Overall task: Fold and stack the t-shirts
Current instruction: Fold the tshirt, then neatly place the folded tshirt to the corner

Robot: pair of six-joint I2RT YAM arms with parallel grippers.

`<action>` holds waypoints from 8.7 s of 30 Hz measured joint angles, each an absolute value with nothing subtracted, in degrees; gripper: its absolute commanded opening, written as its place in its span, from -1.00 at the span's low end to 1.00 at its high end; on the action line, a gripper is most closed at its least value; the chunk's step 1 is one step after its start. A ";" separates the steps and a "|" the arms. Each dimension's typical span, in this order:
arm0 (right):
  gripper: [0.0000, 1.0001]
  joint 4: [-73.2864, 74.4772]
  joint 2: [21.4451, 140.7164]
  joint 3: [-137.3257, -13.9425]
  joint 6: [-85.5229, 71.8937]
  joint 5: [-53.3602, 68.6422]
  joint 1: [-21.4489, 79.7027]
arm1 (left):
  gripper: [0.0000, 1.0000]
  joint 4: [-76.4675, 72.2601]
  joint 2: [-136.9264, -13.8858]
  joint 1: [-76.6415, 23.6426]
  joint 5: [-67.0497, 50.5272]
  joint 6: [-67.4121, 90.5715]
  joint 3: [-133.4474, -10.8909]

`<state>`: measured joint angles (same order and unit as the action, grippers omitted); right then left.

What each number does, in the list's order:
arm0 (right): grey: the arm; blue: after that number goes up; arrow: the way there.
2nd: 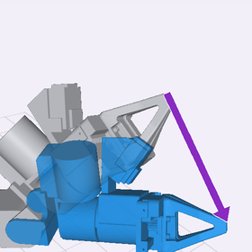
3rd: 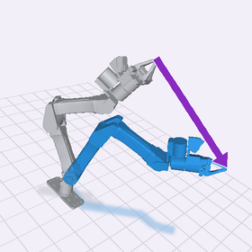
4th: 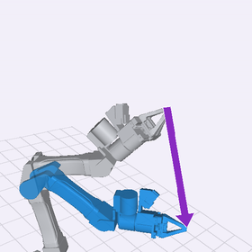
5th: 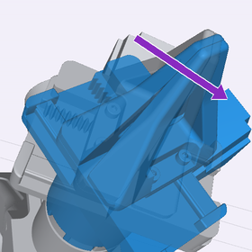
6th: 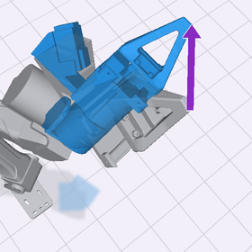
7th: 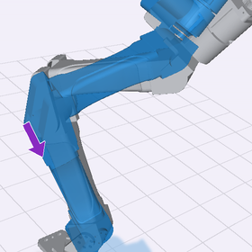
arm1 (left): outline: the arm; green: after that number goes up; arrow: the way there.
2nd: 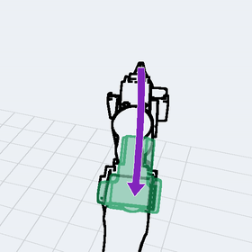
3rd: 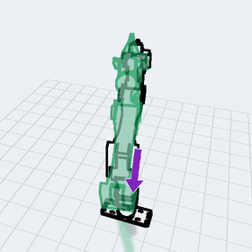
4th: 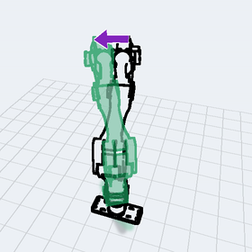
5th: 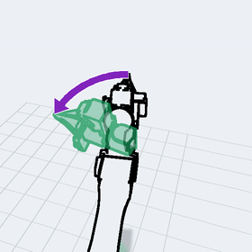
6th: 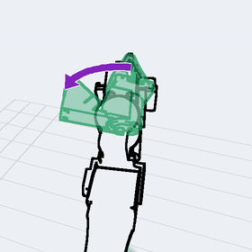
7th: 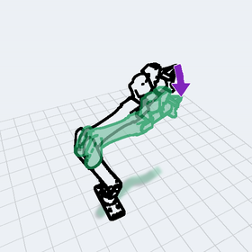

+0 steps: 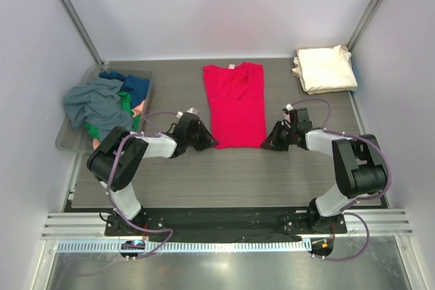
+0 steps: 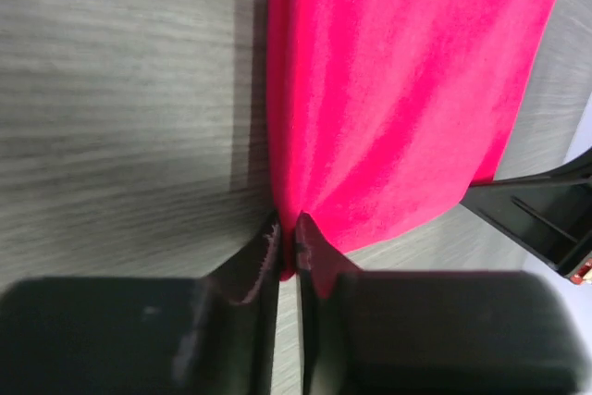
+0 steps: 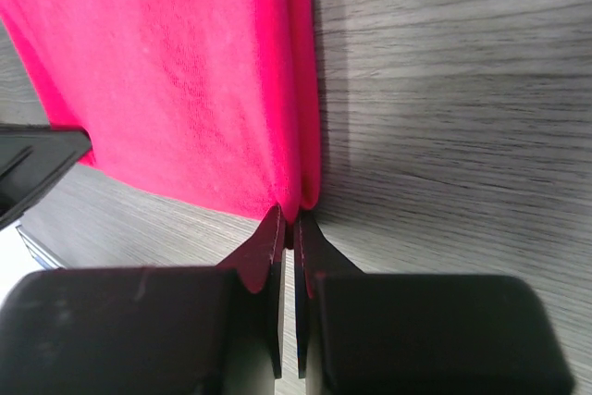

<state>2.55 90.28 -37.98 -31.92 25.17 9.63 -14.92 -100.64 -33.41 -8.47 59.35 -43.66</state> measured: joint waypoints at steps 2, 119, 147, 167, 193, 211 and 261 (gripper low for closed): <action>-0.98 2.20 90.24 -37.69 -32.10 25.43 9.63 | -1.00 -16.10 -100.64 -33.67 -8.49 59.81 -42.76; 0.53 6.26 92.51 -44.16 -33.78 32.56 12.01 | 0.13 25.67 -103.57 -29.39 -11.46 39.90 -67.66; 0.64 -8.23 116.29 -66.28 -35.20 39.79 7.29 | 0.29 50.52 -61.73 -29.04 7.64 31.16 -57.28; -0.98 -7.64 120.51 -67.57 -35.59 45.23 9.50 | 0.31 50.89 -53.84 -28.36 11.40 30.76 -53.12; -0.98 44.31 123.66 -132.55 9.80 9.10 -3.77 | 0.33 48.80 -48.42 -28.36 10.50 29.47 -51.16; -0.97 46.26 128.29 -141.49 14.46 8.32 -10.70 | 0.31 48.47 -51.13 -28.36 9.80 29.47 -51.13; 0.84 -4.10 123.37 -118.39 0.27 -7.18 -18.22 | 0.30 48.25 -48.90 -28.36 10.04 29.50 -50.96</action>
<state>-4.10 123.37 -118.39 0.27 -7.18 -18.22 48.25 -48.90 -28.36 10.04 29.50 -50.96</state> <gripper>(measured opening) 0.922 0.648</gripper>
